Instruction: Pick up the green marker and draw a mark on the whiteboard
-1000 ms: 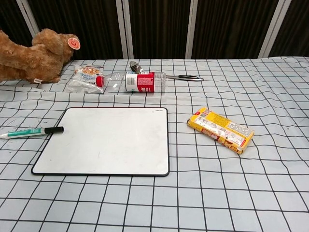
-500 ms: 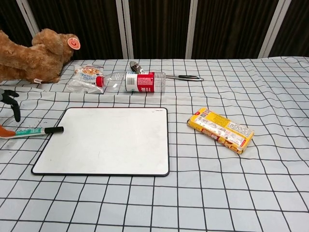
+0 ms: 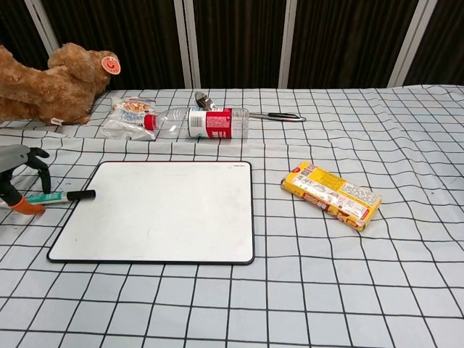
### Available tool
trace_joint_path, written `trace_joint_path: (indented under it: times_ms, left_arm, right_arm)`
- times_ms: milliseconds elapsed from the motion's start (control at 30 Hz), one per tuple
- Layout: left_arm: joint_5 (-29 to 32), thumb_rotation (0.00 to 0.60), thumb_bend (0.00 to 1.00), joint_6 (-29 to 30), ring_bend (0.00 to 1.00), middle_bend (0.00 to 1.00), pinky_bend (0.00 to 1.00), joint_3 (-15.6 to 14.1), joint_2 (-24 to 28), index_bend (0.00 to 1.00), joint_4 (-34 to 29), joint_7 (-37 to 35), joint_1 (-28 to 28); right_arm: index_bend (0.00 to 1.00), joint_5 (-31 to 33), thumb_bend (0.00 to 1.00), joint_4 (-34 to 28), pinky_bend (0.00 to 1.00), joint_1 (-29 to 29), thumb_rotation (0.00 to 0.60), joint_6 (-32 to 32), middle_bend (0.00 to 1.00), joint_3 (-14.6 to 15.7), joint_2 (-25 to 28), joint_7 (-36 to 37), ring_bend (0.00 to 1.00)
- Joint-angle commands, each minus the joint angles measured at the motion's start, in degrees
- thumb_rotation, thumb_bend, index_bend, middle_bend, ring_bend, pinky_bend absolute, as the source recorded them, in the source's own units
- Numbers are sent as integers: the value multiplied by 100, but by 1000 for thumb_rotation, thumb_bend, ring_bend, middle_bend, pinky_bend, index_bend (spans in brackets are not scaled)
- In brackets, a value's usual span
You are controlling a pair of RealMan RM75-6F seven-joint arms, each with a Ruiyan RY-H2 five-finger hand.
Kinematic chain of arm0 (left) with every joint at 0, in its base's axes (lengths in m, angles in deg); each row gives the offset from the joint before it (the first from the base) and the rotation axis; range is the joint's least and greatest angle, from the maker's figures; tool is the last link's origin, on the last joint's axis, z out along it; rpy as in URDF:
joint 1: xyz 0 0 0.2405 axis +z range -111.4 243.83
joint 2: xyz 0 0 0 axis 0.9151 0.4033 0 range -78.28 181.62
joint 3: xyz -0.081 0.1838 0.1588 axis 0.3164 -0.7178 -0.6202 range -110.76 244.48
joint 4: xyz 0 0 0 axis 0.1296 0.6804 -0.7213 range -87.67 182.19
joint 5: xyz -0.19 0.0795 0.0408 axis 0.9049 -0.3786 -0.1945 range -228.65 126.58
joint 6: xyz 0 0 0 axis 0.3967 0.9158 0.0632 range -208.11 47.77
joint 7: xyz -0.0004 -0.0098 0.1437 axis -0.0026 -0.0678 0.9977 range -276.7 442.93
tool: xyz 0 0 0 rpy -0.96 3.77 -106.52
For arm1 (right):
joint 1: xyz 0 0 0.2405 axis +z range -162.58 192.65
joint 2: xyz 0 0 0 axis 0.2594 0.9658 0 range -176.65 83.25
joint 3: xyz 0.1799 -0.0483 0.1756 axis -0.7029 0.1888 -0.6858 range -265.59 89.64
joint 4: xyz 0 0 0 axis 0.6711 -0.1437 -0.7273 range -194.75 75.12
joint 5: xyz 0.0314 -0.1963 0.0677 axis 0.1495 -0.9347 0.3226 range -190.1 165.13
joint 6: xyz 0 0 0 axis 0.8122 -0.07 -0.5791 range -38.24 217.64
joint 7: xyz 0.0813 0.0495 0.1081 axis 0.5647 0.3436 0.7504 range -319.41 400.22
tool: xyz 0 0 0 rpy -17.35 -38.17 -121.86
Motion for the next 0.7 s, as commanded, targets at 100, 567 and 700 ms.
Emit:
trace_joint_path:
  times_ms: [100,567,700]
  left_arm:
    - [-39,600,413,19,0,0,0,-16,-78,494,45,-45,-36]
    - [-311,600,530,192,0,40,0,-36,-42,654,-221,-220,-21]
    - [-354,600,539,254,0,71,0,-52,77,691,-385,-264,26]
  right_arm:
    - [0,3,210,7,0,6,600,-11,0,-1,-1,1,0]
    - [0,8,210,2,0,2,600,-12,0,0,1,2,0]
    - [0,9,209,2,0,-2,600,1,0,-3,-1,-3,0]
